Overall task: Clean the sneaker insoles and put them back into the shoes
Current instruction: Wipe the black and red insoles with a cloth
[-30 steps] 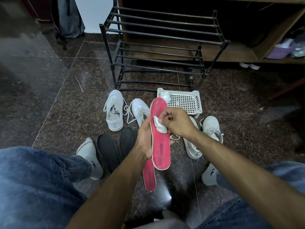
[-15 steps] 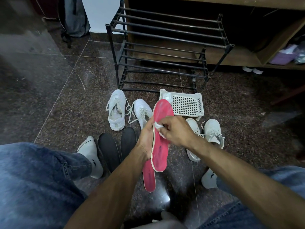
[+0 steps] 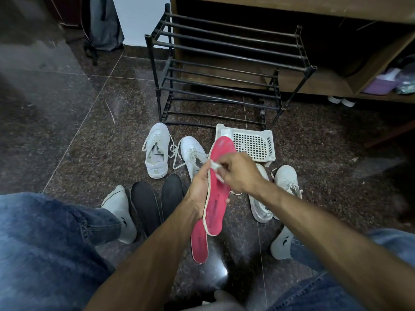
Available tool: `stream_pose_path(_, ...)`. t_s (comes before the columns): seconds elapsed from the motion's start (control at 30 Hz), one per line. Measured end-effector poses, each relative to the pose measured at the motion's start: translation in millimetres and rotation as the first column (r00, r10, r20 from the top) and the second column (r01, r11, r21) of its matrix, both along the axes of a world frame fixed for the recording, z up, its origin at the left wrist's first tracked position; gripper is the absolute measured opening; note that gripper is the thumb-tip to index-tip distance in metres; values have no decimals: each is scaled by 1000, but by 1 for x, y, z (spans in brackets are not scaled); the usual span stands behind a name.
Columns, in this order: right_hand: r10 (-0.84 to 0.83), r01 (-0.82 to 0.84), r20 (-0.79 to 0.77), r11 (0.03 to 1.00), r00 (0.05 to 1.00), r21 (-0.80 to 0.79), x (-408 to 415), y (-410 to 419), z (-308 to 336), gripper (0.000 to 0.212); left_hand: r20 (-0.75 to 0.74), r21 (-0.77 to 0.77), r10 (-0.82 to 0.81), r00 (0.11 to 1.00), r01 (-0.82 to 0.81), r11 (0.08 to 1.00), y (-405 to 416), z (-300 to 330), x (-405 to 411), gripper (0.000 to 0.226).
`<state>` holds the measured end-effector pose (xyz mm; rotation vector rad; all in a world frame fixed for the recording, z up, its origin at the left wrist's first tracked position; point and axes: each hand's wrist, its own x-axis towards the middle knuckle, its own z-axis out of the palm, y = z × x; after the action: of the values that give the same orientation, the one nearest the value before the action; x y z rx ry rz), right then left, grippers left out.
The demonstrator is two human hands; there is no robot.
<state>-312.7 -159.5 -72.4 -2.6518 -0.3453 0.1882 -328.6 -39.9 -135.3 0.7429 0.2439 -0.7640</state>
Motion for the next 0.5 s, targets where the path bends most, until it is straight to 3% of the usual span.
stream_pose_path(0.13,67,-64,26,992,997,-111,-6,-3,-1,15,-4,74,-8,1000,8,997,-4,0,-1,55)
stream_pose_path(0.27,-80,104,114,969,990,-225,29,-9,8,17,13,109,-96,995,94,990,-3,-2,-7,67)
stream_pose_path(0.37,-182,191,93,976,979,-105,35,-13,9,17,-16,58,-90,996,91,994,0,0,-6,62)
stream_pose_path(0.43,-109,109,10,994,994,-14,19,-8,7,17,-15,-42,-11,1000,10,999,0,7,-3,53)
stream_pose_path(0.5,33,-35,-50,999,998,-38,-5,-1,0,19,-54,-99,80,995,-85,991,0,9,1,47)
